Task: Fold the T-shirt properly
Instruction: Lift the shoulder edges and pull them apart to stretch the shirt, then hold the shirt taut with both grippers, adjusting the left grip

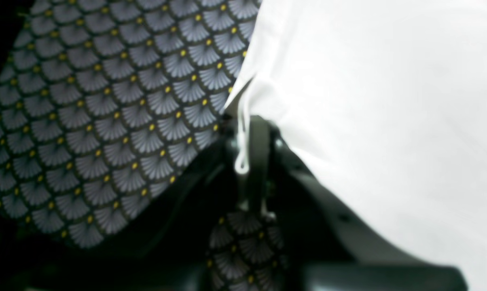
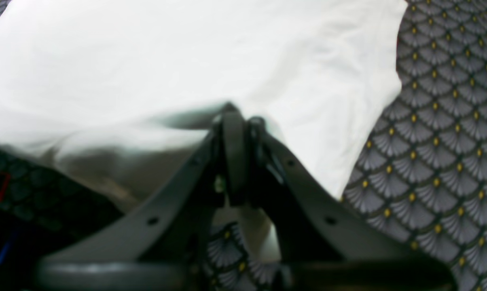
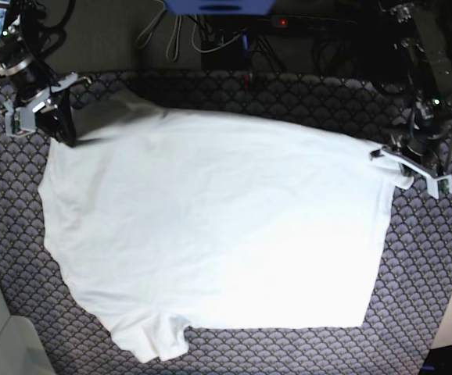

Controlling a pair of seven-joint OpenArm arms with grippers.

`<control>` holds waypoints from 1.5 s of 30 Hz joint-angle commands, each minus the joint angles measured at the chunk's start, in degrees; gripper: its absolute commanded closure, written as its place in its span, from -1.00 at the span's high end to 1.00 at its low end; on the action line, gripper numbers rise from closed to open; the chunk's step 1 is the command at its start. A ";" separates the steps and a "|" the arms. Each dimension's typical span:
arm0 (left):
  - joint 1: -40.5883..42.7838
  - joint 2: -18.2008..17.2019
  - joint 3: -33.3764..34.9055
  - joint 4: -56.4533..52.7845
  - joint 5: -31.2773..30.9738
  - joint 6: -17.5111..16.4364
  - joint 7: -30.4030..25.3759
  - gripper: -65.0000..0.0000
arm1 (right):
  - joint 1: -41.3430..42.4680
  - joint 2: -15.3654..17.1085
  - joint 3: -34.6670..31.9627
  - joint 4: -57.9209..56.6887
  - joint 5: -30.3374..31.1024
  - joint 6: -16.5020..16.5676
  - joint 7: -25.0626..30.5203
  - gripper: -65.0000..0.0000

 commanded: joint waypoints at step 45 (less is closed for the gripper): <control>-20.65 -5.78 7.93 -23.20 0.34 0.51 -1.41 0.02 | 28.15 2.99 -6.01 -19.09 -19.21 -0.11 -6.19 -0.63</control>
